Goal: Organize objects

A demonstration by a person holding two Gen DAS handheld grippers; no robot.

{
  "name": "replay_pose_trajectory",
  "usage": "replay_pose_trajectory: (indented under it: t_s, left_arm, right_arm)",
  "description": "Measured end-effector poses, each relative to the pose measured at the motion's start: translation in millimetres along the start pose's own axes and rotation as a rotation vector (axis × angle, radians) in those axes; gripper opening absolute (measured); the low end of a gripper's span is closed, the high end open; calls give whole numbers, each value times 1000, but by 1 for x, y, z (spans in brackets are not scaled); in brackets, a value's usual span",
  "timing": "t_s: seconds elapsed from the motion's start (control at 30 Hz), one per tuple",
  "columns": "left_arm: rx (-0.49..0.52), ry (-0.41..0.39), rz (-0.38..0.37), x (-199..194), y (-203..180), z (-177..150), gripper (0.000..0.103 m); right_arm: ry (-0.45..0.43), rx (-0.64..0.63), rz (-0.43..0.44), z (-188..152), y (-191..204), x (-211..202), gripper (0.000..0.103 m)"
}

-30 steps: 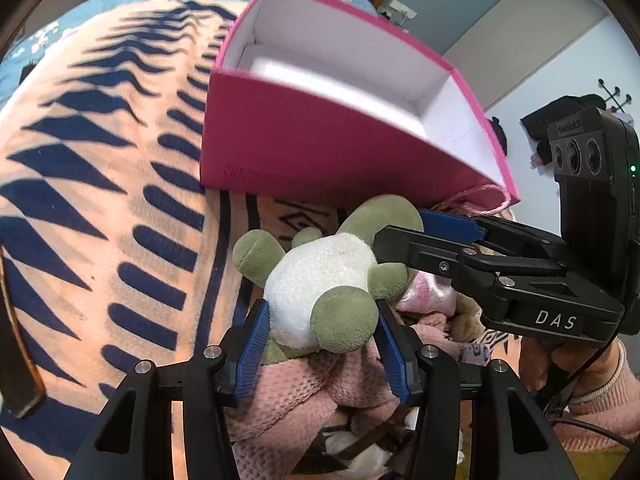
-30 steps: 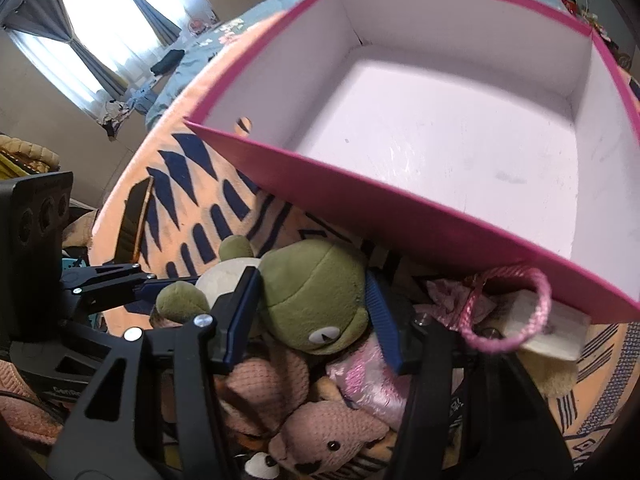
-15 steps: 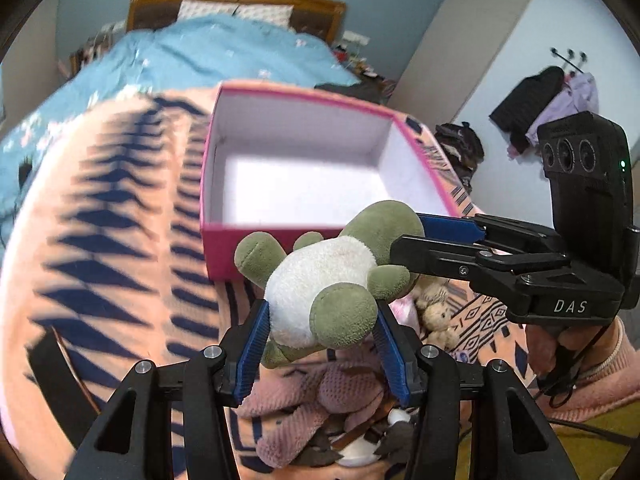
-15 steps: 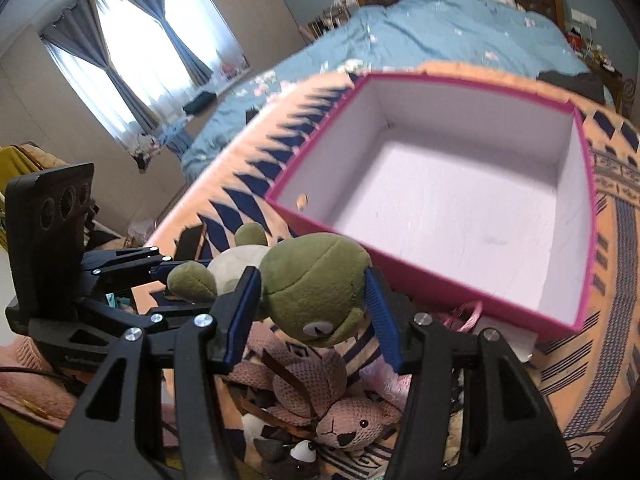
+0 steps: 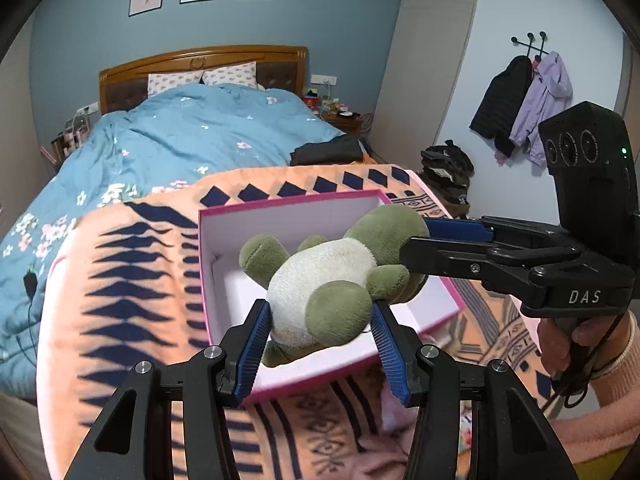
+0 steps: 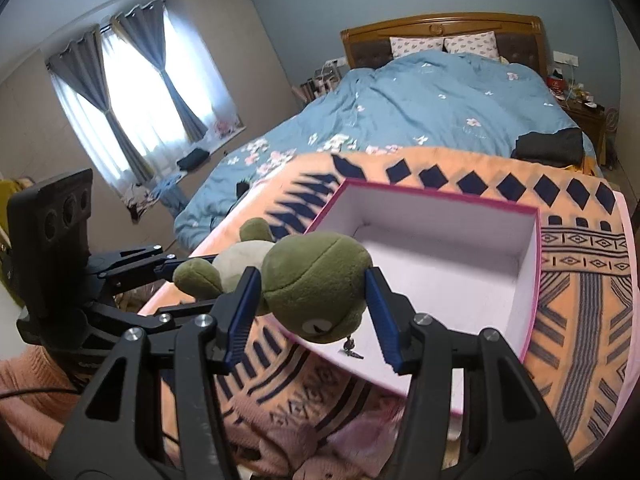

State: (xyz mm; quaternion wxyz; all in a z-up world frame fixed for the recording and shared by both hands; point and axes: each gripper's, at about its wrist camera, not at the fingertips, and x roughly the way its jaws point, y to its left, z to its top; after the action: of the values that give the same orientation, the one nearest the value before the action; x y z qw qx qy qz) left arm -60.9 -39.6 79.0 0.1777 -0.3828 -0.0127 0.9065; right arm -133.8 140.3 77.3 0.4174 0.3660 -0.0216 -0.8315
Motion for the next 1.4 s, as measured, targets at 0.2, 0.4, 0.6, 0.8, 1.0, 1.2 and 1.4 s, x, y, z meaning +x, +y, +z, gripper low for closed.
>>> replay_pose_trajectory:
  t_s: [0.2, 0.4, 0.6, 0.8, 1.0, 1.2, 1.4]
  left_arm:
    - [-7, 38, 13, 38, 16, 6, 51]
    - [-19, 144, 24, 77, 24, -15, 51]
    - [-16, 203, 45, 95, 23, -29, 48]
    - [-25, 223, 70, 93, 21, -42, 48]
    - [-67, 168, 81, 69, 19, -49, 64]
    - [-81, 83, 40, 40, 3, -53, 79]
    - [-67, 105, -29, 42, -21, -69, 81]
  right_arm:
    - [42, 29, -2, 0, -20, 30, 57]
    - [155, 92, -25, -30, -40, 69, 56]
    - [247, 133, -7, -53, -54, 92, 55]
    - [259, 150, -49, -65, -65, 88, 55]
    - [223, 169, -45, -68, -71, 53, 56]
    - [185, 160, -35, -80, -64, 19, 56]
    - [228, 146, -31, -99, -50, 15, 56]
